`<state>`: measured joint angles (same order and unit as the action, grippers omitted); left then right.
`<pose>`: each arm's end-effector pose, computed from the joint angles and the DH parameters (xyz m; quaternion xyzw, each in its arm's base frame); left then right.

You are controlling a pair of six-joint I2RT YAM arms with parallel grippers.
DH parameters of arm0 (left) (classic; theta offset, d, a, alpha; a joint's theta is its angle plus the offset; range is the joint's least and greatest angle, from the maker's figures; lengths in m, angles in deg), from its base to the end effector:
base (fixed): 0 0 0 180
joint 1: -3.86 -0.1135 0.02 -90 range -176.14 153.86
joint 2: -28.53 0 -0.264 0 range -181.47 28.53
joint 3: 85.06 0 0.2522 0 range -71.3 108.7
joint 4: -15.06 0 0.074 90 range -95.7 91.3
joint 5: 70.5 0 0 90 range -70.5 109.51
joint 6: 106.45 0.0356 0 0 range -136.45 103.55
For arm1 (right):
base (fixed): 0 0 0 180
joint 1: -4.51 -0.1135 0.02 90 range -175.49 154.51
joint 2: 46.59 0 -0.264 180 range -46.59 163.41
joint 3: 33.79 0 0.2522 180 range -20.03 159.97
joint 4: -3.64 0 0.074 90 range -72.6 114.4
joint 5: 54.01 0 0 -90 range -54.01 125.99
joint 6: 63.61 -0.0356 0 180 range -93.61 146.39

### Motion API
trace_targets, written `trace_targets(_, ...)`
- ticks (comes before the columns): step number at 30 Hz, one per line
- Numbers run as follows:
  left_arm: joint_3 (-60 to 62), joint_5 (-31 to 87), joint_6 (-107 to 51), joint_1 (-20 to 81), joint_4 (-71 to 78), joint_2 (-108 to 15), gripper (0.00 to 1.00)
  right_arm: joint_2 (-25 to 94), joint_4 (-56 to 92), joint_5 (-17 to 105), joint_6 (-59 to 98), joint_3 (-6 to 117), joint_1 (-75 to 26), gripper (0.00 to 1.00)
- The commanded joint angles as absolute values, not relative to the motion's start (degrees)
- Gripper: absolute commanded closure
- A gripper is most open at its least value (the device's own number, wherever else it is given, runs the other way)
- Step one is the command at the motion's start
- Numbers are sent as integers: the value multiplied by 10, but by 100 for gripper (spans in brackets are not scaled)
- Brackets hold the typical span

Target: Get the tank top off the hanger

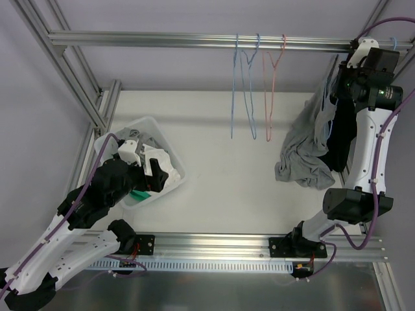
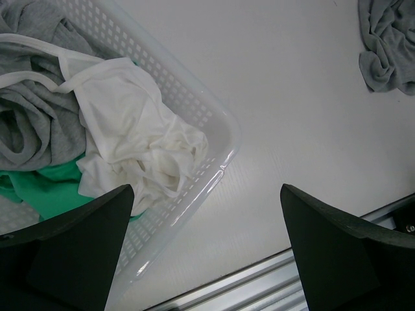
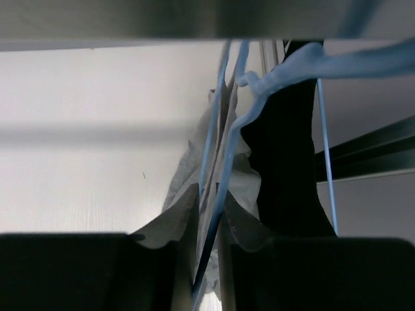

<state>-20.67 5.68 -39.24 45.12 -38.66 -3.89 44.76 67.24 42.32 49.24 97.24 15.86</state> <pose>0.0898 -0.0674 0.3483 0.0653 0.8220 -0.2109 0.5250 0.3148 -0.0592 0.4941 -0.1138 0.8298 -0.1158 0.5339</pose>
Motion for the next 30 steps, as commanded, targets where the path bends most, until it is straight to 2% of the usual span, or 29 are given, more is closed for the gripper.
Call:
trace_targets(1,-210,69,-375,451,-386,-34,1,424,640,456,475,962,162,82)
trace_targets(2,-210,68,-375,451,-386,-35,1,418,636,462,472,958,162,85)
trace_targets(4,-209,68,-376,451,-386,-35,1,400,621,478,467,947,162,99)
trace_targets(5,-209,68,-376,451,-386,-36,1,392,615,482,464,933,162,100)
trace_targets(11,-208,67,-381,450,-387,-41,2,324,536,523,450,862,162,100)
trace_targets(20,-197,73,-391,450,-383,-49,1,279,497,546,443,834,162,100)
trace_targets(26,-179,112,-397,451,-361,-64,1,248,515,544,413,805,162,100)
trace_targets(30,-128,164,-398,451,-319,-85,1,171,557,530,374,747,162,100)
